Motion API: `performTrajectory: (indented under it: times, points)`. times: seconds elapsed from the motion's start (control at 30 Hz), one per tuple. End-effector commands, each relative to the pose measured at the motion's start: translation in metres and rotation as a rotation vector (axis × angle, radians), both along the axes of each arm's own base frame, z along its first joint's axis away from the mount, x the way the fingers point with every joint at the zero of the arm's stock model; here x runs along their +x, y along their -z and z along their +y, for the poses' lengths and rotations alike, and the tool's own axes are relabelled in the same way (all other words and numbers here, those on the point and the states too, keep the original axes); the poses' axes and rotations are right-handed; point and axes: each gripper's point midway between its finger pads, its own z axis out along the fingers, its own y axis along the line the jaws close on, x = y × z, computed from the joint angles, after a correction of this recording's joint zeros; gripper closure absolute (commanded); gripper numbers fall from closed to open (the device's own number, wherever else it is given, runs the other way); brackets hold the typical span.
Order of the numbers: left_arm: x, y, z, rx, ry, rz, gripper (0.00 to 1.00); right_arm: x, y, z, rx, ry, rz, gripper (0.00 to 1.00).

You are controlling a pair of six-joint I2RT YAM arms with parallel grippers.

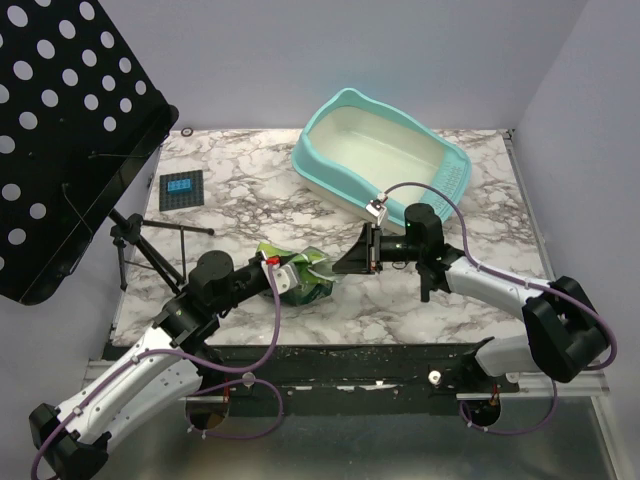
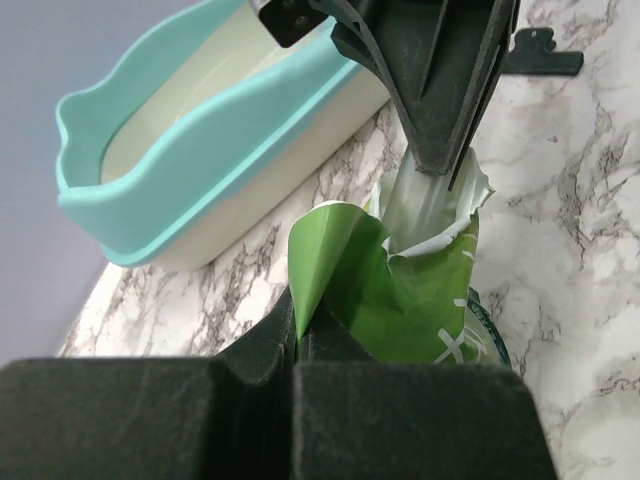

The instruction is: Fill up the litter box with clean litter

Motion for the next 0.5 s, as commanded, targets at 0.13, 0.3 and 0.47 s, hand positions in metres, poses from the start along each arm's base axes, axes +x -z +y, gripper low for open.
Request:
performTrajectory:
  times: [0.13, 0.3, 0.47]
  points:
    - [-0.007, 0.002, -0.005, -0.046, 0.004, 0.027, 1.0, -0.004, -0.009, -0.031, -0.014, 0.043, -0.028, 1.0]
    - [-0.004, 0.0, -0.003, -0.056, -0.024, 0.013, 1.0, -0.01, -0.01, -0.044, -0.009, 0.057, -0.03, 1.0]
    - [-0.001, -0.002, -0.002, -0.061, -0.043, 0.006, 1.0, -0.018, -0.014, -0.054, 0.003, 0.073, -0.035, 1.0]
